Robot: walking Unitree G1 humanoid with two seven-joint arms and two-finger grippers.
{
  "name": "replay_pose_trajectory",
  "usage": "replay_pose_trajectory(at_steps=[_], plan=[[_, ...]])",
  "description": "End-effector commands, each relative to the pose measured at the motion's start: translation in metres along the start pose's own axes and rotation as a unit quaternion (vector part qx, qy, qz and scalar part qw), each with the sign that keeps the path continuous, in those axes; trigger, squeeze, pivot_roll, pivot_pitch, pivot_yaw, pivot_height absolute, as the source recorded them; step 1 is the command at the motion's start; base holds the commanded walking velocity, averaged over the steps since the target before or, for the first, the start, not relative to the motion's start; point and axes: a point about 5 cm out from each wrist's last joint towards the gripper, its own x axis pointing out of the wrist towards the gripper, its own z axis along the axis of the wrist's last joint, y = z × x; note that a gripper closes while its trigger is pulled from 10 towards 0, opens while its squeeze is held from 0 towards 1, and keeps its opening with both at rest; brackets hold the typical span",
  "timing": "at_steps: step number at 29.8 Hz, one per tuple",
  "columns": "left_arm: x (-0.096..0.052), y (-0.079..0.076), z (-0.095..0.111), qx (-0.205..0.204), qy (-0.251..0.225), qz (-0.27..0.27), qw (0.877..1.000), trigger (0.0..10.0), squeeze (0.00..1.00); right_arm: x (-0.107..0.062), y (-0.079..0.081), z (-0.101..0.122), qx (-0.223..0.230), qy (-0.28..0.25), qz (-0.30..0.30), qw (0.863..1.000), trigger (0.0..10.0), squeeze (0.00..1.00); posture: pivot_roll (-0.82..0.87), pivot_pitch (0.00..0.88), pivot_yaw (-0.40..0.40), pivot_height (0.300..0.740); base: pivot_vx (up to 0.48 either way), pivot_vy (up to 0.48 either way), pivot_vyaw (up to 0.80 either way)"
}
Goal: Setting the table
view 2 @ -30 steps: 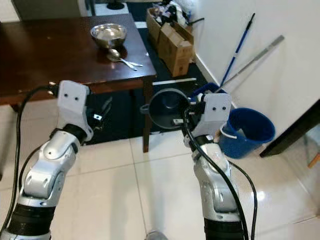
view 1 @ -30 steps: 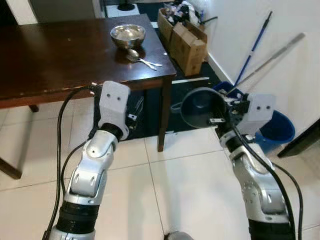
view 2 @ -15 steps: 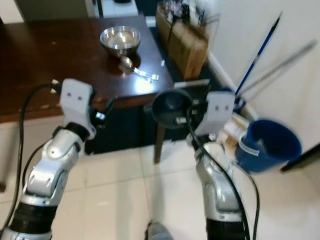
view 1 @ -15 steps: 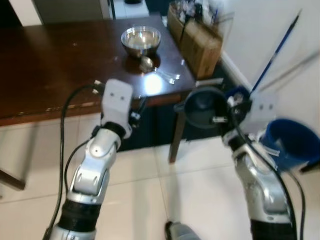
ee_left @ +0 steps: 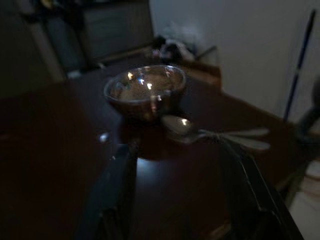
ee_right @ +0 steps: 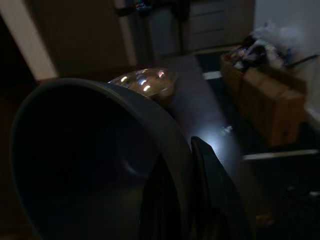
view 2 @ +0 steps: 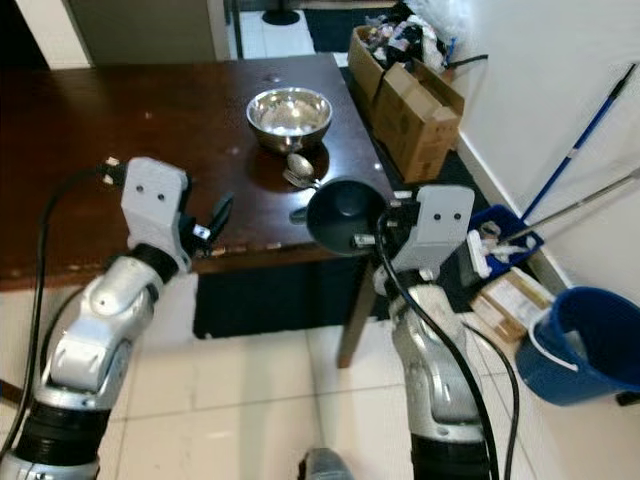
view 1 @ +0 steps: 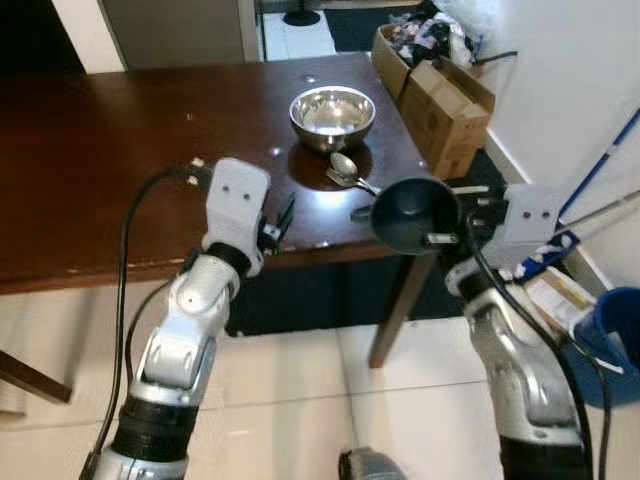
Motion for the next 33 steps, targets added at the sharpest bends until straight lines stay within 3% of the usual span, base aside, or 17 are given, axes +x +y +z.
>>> replay_pose_trajectory(at_steps=[1, 12, 16, 21, 27, 33], plan=[[-0.003, 0.006, -0.004, 0.006, 0.006, 0.009, 1.0, 10.0, 0.0, 0.001, 0.004, 0.0, 0.001, -0.002, 0.008, 1.0, 10.0, 0.0, -0.19, 0.027, 0.077, 0.74, 0.48, 0.0, 0.0], [-0.003, 0.007, -0.004, 0.01, 0.007, 0.006, 1.0, 10.0, 0.0, 0.006, 0.008, -0.001, -0.007, 0.001, 0.021, 1.0, 10.0, 0.0, -0.19, 0.016, 0.077, 0.74, 0.45, 0.0, 0.0], [-0.003, 0.009, -0.005, 0.014, 0.009, 0.001, 1.0, 10.0, 0.0, 0.007, 0.011, -0.009, -0.064, 0.018, 0.041, 0.997, 10.0, 0.0, -0.19, 0.01, 0.08, 0.74, 0.414, 0.0, 0.0], [-0.005, 0.01, -0.005, 0.008, 0.013, -0.013, 1.0, 10.0, 0.0, 0.007, 0.015, -0.01, -0.054, 0.02, 0.05, 0.997, 10.0, 0.0, -0.18, 0.01, 0.084, 0.74, 0.351, 0.0, 0.0], [-0.013, 0.009, -0.004, -0.017, 0.017, -0.07, 0.997, 10.0, 0.0, 0.006, 0.026, -0.014, -0.034, 0.037, 0.092, 0.994, 10.0, 0.0, -0.18, 0.013, 0.088, 0.74, 0.0, 0.0, 0.0], [-0.018, 0.014, -0.005, -0.008, 0.026, -0.1, 0.995, 10.0, 0.0, 0.006, 0.039, -0.023, -0.021, 0.06, 0.145, 0.987, 10.0, 0.0, -0.18, 0.018, 0.093, 0.74, 0.0, 0.0, 0.0]])
